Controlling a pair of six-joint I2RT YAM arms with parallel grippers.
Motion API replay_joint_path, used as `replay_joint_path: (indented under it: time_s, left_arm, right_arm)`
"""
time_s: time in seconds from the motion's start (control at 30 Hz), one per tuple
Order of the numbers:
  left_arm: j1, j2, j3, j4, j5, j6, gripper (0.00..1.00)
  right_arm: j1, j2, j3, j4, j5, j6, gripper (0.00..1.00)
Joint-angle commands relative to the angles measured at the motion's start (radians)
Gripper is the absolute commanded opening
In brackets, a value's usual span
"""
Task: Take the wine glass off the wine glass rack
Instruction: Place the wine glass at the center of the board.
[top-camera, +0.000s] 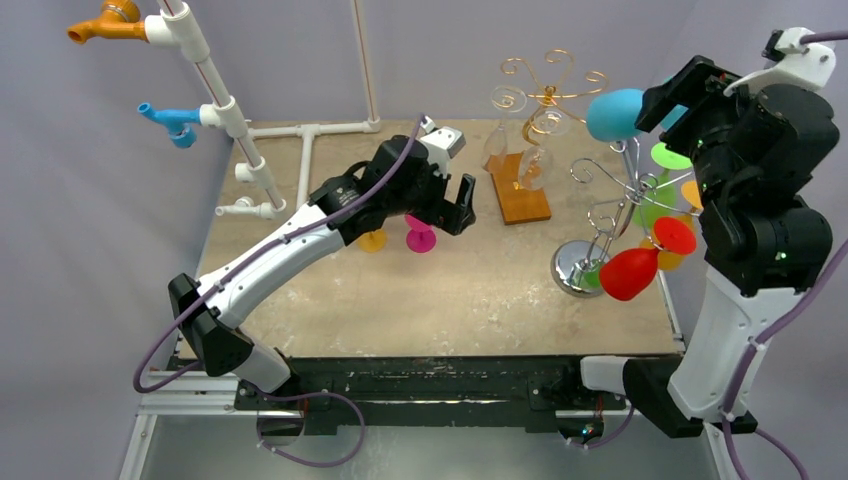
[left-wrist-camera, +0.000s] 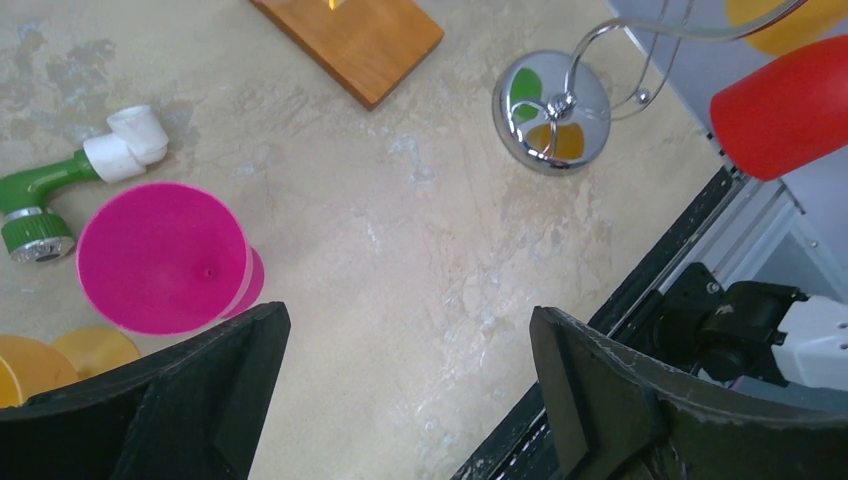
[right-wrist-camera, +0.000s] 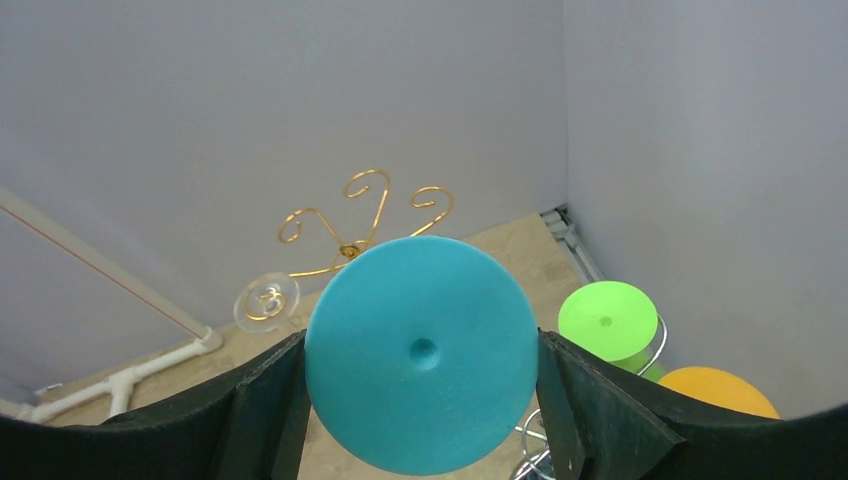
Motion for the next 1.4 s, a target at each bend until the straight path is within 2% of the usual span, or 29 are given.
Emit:
replay_joint_path:
  time_s: [0.0, 0.07, 0.17, 0.27, 0.4, 0.57, 0.73, 1.13, 1.37]
  left_arm:
    - [0.005, -0.058, 0.104, 0.101, 0.016, -0.035, 1.0]
    - [0.02, -0.066, 0.133, 0.132, 0.026, -0.049, 1.0]
    - [0.102, -0.077, 0.141, 0.232, 0.155, -0.119, 1.0]
    - [0.197, -0.101, 0.102, 0.412, 0.316, -0.226, 1.0]
    - [0.273, -0.111, 0.06, 0.603, 0.432, -0.346, 1.0]
    - [0.381, -0.1, -0.008, 0.891, 0.593, -0.569, 0.99]
    - [0.421, -0.068, -0.049, 1.109, 0.68, -0.744, 0.97]
    - [0.429, -0.021, -0.064, 1.215, 0.733, -0.872, 0.88]
    - [0.429, 0.006, -0.072, 1.348, 0.774, -1.003, 0.84]
  right_arm:
    - [-0.001, -0.06, -0.042, 0.113, -0.147, 0.025, 0.53]
    - [-0.001, -0.074, -0.067, 0.136, -0.249, 0.057, 0.53]
    - [-0.001, -0.076, -0.099, 0.175, -0.376, 0.105, 0.53]
    - [-0.001, -0.073, -0.146, 0.244, -0.526, 0.156, 0.52]
    - [-0.001, -0.051, -0.192, 0.347, -0.705, 0.229, 0.52]
    - [-0.001, -0.009, -0.197, 0.449, -0.854, 0.296, 0.52]
    - [-0.001, 0.055, -0.156, 0.477, -0.934, 0.318, 0.52]
    - [-0.005, 0.099, -0.148, 0.554, -0.987, 0.362, 0.53]
    - [-0.009, 0.11, -0.204, 0.642, -1.063, 0.412, 0.53]
